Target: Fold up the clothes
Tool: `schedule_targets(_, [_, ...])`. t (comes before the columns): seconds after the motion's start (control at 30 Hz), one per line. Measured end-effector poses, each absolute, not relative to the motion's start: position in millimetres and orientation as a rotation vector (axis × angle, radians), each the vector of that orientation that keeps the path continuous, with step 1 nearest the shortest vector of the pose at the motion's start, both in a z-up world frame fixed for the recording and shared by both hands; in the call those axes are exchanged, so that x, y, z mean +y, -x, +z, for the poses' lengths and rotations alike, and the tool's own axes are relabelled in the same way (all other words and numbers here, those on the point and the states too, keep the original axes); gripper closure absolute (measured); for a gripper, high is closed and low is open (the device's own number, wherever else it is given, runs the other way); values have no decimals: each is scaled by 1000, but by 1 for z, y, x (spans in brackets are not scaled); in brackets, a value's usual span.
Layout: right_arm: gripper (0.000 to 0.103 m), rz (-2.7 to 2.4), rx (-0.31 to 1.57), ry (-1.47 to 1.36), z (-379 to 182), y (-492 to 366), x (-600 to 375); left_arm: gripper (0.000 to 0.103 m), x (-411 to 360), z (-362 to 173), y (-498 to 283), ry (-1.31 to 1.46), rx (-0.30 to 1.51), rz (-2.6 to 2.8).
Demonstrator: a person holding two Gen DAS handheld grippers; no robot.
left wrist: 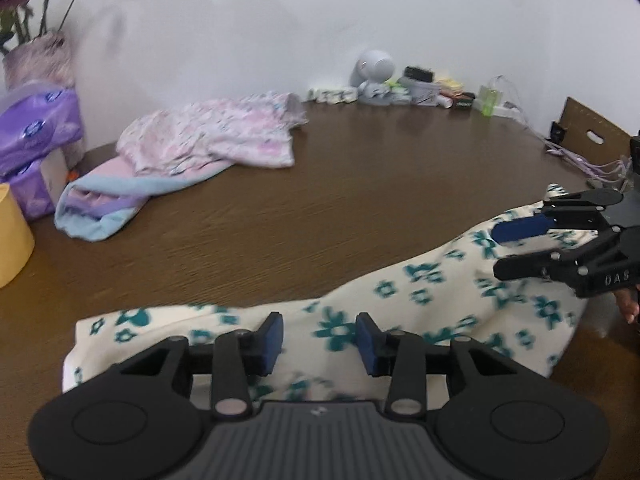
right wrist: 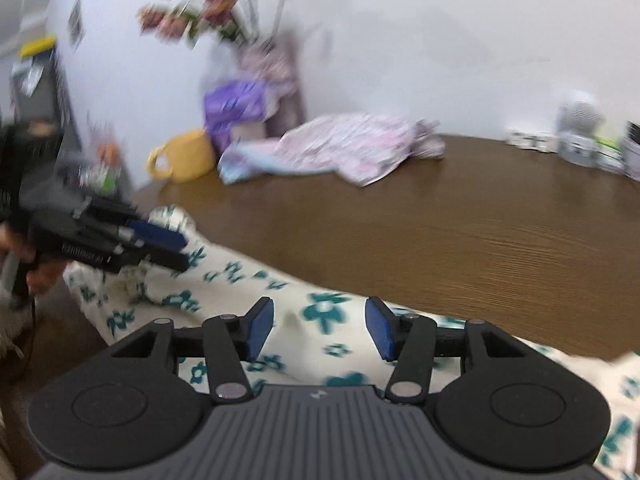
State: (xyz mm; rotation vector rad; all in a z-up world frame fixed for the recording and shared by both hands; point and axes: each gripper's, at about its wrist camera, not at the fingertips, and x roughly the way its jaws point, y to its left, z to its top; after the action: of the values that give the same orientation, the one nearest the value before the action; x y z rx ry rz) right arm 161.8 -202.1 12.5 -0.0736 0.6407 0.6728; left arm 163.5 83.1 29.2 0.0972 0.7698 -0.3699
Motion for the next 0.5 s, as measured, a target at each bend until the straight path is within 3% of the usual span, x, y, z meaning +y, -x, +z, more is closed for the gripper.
schedule_targets(0.5, [48, 368, 715, 28, 1, -141, -269, 65, 162, 16, -161, 113, 740, -252])
